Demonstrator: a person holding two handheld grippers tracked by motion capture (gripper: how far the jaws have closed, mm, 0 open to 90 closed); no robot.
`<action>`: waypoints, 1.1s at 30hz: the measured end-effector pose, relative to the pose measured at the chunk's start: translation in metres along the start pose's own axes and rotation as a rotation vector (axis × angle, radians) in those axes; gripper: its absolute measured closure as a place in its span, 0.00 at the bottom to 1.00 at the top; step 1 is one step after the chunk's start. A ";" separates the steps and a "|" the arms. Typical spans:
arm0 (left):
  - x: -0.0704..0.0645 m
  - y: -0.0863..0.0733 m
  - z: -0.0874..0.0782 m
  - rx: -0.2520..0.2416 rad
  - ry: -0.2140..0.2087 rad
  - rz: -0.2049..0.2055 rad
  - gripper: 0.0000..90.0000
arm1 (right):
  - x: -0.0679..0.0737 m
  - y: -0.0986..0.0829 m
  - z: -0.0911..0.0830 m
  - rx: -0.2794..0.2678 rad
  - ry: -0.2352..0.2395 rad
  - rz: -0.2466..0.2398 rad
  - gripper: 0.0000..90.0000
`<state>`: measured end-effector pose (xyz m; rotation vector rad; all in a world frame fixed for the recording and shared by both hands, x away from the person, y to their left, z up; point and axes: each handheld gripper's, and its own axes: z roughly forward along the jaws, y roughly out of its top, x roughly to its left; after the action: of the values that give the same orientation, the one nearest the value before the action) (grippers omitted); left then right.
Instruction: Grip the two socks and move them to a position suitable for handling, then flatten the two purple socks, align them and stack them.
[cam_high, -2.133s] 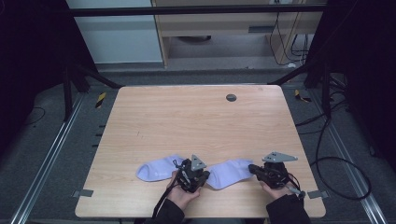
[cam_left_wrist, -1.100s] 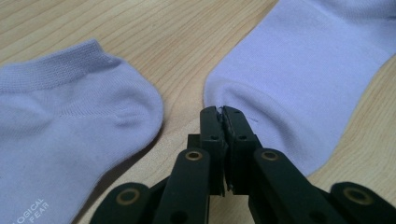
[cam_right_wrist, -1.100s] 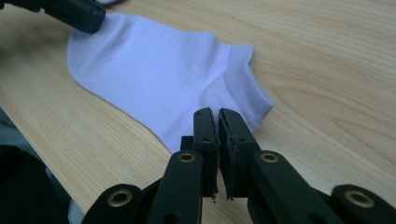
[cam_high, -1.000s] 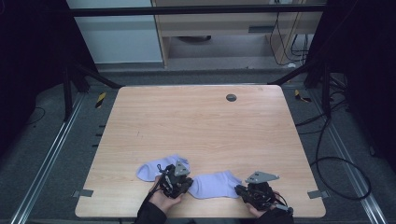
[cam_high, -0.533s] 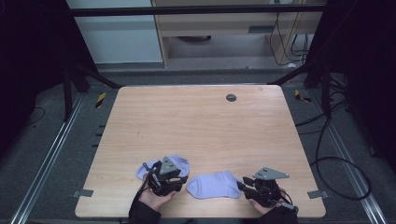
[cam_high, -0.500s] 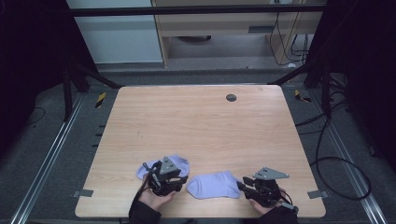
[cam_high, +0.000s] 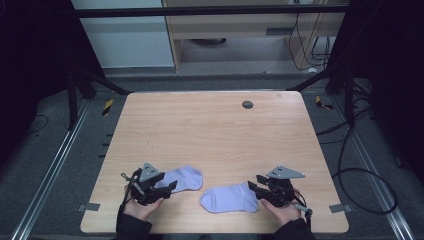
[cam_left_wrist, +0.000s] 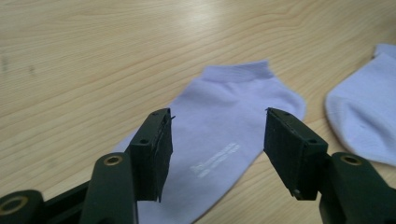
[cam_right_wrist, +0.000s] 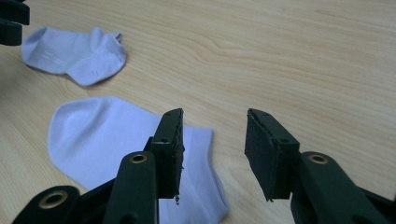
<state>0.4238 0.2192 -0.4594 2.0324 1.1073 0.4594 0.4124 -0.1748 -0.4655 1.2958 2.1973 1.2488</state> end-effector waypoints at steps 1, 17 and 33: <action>0.004 -0.001 -0.002 0.003 0.010 -0.006 0.46 | 0.000 0.000 0.000 0.000 0.000 0.000 0.63; 0.042 -0.018 -0.017 0.004 0.095 -0.078 0.47 | 0.036 0.034 0.044 -0.015 0.041 -0.033 0.60; 0.054 -0.028 -0.010 0.058 0.120 -0.097 0.55 | 0.072 0.057 0.090 0.023 0.058 -0.059 0.61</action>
<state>0.4322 0.2780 -0.4763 2.0127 1.2991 0.5107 0.4607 -0.0553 -0.4605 1.2089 2.2794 1.2574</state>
